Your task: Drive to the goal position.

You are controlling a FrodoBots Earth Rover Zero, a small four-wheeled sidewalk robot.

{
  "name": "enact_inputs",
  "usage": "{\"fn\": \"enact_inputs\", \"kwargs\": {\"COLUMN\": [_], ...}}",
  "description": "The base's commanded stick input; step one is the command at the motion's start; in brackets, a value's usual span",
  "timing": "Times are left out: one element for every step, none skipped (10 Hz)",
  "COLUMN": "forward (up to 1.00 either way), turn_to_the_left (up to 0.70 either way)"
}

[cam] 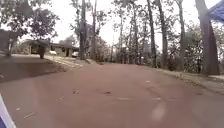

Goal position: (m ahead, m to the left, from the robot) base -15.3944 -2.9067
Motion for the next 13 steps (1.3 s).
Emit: {"fn": "enact_inputs", "kwargs": {"forward": [0.0,0.0,0.0,0.0,0.0,0.0,0.0,0.0,0.0,0.0,0.0,0.0,0.0], "turn_to_the_left": [0.7,0.7,0.7,0.7,0.7,0.7,0.7,0.7,0.7,0.7,0.7,0.7,0.7]}}
